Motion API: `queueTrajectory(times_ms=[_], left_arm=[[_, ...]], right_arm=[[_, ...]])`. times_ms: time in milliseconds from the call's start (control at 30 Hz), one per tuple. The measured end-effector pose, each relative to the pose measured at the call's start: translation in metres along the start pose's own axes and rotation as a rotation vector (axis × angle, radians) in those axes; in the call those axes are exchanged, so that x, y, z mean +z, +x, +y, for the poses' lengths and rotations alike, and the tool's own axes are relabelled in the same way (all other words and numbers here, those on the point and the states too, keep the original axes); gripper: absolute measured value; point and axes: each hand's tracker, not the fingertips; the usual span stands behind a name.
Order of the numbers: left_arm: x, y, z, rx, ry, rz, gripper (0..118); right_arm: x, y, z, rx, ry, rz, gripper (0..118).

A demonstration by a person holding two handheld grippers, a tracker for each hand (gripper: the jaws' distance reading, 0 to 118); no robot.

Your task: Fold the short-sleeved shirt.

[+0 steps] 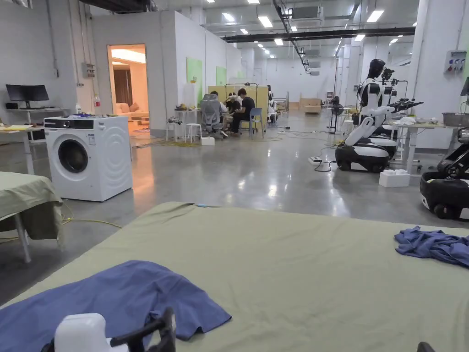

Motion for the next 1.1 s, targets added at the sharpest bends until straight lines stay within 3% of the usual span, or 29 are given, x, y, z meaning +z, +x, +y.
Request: queueTrajectory(times_ms=[33, 67, 167, 233, 333, 500, 1100], left_arm=[[-0.001, 0.007, -0.003, -0.042, -0.021, -0.038, 118], [-0.004, 0.013, -0.005, -0.081, -0.049, -0.066, 118], [-0.009, 0.028, -0.011, -0.174, -0.080, -0.106, 118], [-0.011, 0.031, -0.012, -0.136, -0.083, -0.104, 118], [-0.007, 0.029, -0.009, -0.060, -0.100, -0.187, 118], [-0.006, 0.035, -0.009, -0.097, -0.109, -0.076, 118], [-0.005, 0.034, 0.002, -0.106, -0.049, -0.027, 118]], right_arm=[[0.002, -0.007, -0.002, 0.070, 0.023, -0.001, 118], [0.003, -0.010, -0.002, 0.092, 0.035, 0.016, 118], [0.010, -0.030, 0.008, 0.061, 0.020, 0.061, 118], [0.013, -0.029, 0.013, 0.011, 0.030, 0.065, 118], [0.015, -0.027, 0.015, 0.002, 0.047, 0.041, 118], [0.014, -0.021, 0.019, -0.068, 0.031, 0.038, 118], [0.008, -0.018, 0.022, -0.086, 0.039, -0.018, 118]])
